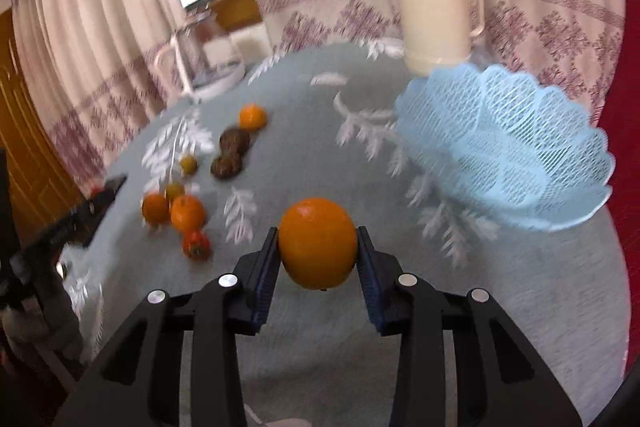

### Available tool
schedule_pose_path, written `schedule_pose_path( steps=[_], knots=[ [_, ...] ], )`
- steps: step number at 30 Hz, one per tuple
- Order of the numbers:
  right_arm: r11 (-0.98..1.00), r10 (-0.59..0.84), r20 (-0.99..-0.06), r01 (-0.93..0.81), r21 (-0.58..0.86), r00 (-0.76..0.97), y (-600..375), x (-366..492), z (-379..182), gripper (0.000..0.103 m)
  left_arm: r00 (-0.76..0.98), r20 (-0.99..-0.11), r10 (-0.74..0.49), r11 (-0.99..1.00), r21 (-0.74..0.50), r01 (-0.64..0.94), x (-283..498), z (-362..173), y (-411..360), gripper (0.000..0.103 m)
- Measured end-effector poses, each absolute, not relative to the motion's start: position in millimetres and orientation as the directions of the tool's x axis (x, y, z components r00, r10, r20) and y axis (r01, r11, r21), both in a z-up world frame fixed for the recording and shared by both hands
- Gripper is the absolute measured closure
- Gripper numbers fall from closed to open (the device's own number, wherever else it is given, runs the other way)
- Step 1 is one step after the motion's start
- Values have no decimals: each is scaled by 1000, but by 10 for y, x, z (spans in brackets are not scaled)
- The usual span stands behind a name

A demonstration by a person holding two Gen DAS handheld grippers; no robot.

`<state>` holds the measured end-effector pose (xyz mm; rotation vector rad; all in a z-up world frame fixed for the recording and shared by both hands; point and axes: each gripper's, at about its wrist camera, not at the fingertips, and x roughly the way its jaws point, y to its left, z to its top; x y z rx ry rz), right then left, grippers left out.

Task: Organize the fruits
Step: 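Carry the orange into the blue basket and open the right gripper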

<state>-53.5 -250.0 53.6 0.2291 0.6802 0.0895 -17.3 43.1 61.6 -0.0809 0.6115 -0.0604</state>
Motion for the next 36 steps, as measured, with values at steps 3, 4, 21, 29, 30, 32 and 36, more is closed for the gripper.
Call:
schedule_pose_path(
  steps=[3,4,21,29,30,32,36],
  knots=[
    [967,122,-576,33,252,808,-2673,-544,656,65,818,-569,-83,995,-88,40,-168,633,387,69],
    [966,98,-563,58,253,821,-2759,-551,695,65,818,-569,-84,995,-85,43,-167,640,372,69],
    [923,-75,-621,290,253,780,-3560,-281,507,65,821,-553,-138,990,-55,130,-100,780,-36,69],
    [925,-86,-640,299,233,764,-3582,-220,456,65,823,-541,-171,983,-40,179,-97,846,-262,69],
    [924,-88,-640,302,234,763,-3591,-223,452,63,823,-540,-176,982,-38,186,-98,854,-291,69],
    [922,-92,-636,306,235,766,-3611,-235,459,64,823,-538,-184,980,-34,197,-96,863,-344,69],
    [921,-104,-623,312,234,775,-3659,-269,496,63,821,-536,-196,976,-21,219,-84,874,-454,69]
  ],
)
